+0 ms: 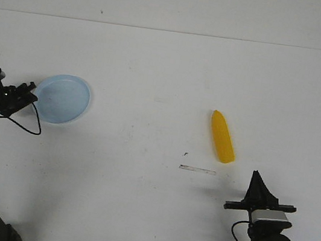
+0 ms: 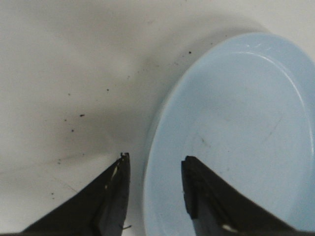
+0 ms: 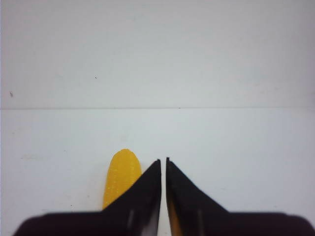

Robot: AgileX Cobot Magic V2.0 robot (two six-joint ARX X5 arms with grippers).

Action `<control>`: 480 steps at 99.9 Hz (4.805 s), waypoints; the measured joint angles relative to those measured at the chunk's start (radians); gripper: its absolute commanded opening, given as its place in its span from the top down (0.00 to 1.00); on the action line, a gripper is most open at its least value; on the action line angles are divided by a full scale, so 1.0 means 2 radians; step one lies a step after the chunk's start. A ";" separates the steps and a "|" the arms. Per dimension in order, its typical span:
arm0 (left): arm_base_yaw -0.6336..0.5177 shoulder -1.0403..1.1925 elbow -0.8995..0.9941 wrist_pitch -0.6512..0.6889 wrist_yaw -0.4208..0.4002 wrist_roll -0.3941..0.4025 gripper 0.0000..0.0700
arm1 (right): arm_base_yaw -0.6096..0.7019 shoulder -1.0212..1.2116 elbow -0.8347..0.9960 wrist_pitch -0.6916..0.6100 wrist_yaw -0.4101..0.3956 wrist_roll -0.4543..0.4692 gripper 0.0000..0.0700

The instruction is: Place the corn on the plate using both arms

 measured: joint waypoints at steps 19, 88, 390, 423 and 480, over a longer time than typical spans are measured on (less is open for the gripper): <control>-0.016 0.007 0.000 0.000 -0.015 0.000 0.71 | 0.000 0.000 0.000 0.000 0.000 0.000 0.98; -0.019 0.007 0.000 -0.012 -0.040 0.010 1.00 | 0.000 0.000 0.000 0.000 0.000 0.000 0.98; -0.199 -0.594 -0.479 0.355 -0.207 0.122 1.00 | 0.000 0.000 0.000 0.000 0.000 0.000 0.98; -0.200 -0.767 -0.517 0.276 -0.207 0.126 1.00 | 0.000 0.000 0.000 0.000 0.000 0.000 0.98; -0.200 -0.841 -0.517 0.230 -0.207 0.147 1.00 | 0.000 0.000 0.000 0.000 0.000 0.000 0.98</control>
